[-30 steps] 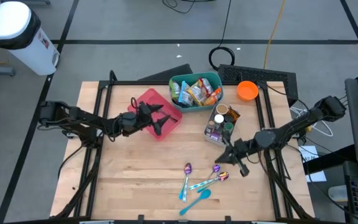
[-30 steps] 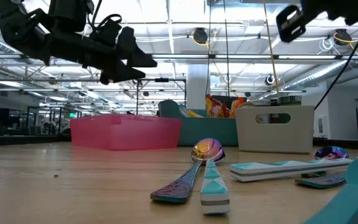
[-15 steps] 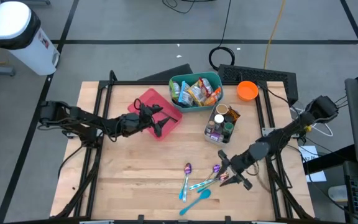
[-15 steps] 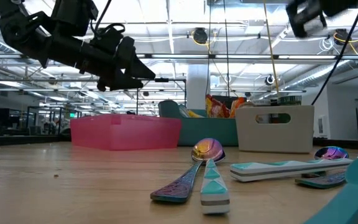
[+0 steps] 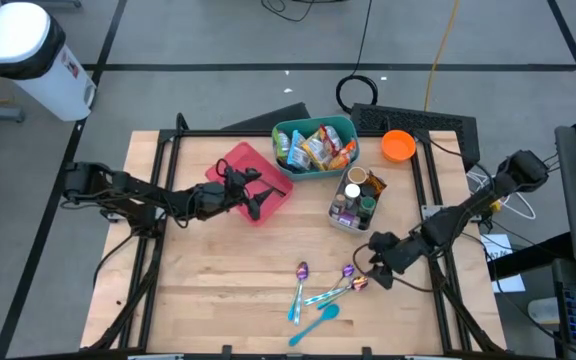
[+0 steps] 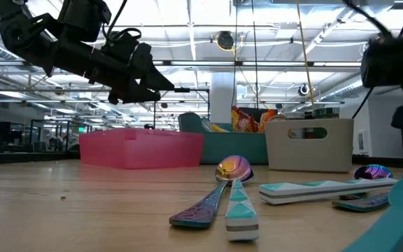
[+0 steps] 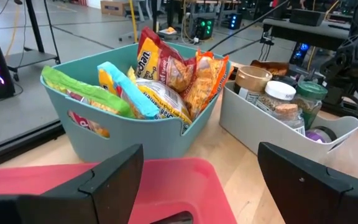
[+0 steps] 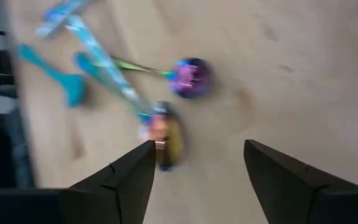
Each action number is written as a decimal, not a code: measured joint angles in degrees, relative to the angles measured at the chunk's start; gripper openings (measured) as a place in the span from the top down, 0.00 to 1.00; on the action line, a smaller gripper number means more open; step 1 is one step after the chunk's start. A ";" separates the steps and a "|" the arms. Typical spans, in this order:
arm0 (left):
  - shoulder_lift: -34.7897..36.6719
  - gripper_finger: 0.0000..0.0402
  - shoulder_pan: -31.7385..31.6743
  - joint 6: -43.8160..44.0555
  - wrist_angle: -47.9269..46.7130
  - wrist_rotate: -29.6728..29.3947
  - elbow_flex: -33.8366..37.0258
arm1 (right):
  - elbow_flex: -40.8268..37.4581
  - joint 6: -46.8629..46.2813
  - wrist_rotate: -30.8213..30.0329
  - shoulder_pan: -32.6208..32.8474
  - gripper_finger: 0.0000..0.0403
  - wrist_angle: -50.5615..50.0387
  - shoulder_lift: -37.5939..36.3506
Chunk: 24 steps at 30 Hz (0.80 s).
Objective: Pick & Place Food Item
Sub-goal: Adjust the spoon on the table
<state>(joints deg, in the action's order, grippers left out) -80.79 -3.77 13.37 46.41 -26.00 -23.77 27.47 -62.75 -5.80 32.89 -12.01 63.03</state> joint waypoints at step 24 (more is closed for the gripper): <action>-0.01 0.19 0.00 -0.07 0.04 -0.07 0.00 | -2.04 -3.24 4.73 2.55 0.54 15.65 7.80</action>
<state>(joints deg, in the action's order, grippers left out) -80.79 -3.77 13.30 46.46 -26.06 -23.77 25.43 -65.99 -1.07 35.44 3.65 70.83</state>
